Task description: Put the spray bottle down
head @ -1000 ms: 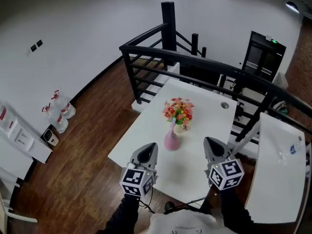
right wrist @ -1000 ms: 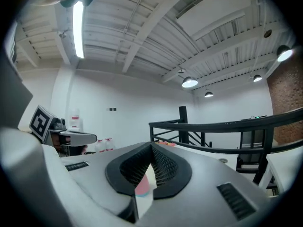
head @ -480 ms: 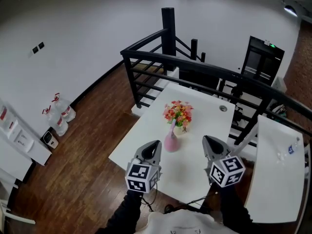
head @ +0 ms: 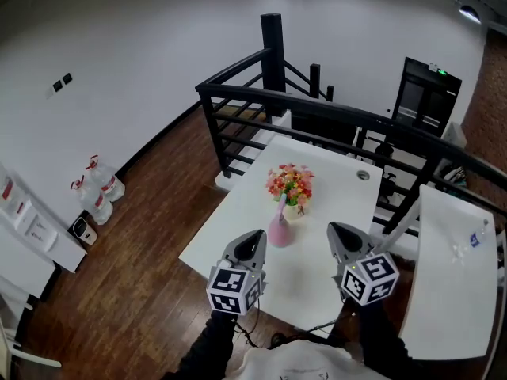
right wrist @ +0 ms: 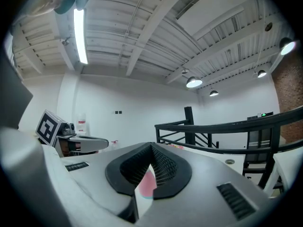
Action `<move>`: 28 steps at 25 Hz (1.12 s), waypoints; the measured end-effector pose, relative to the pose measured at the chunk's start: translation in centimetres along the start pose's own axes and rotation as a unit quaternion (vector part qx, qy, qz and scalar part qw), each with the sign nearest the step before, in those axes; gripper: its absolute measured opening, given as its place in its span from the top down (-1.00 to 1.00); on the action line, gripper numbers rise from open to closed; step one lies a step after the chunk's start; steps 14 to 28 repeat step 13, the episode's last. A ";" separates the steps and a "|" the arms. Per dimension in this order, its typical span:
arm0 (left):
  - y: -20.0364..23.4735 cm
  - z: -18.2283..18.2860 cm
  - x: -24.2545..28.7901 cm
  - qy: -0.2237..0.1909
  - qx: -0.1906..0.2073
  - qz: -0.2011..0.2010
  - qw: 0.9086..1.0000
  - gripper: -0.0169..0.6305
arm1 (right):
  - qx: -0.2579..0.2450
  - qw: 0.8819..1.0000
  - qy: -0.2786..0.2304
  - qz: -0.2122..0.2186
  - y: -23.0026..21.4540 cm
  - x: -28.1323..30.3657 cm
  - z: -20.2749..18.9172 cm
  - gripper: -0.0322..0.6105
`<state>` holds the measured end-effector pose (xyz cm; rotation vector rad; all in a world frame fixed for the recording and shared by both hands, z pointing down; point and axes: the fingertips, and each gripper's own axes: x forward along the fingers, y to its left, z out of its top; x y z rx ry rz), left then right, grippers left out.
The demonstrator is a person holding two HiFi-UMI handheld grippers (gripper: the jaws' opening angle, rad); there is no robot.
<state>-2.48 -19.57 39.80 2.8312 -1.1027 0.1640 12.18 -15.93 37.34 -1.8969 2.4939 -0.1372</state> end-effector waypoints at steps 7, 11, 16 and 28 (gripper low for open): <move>-0.1 -0.2 -0.1 0.004 0.001 0.000 1.000 0.99 | 0.003 1.000 0.000 -0.001 0.2 -0.2 0.0 0.97; -0.4 -0.1 0.0 0.000 0.001 -0.004 1.000 0.99 | 0.007 1.000 -0.001 -0.001 0.2 -0.3 -0.1 0.97; -0.5 -0.1 0.1 -0.001 0.000 -0.007 1.000 0.99 | 0.009 1.000 -0.002 0.000 0.2 -0.3 -0.1 0.97; -0.5 -0.1 0.1 -0.001 0.000 -0.007 1.000 0.99 | 0.009 1.000 -0.002 0.000 0.2 -0.3 -0.1 0.97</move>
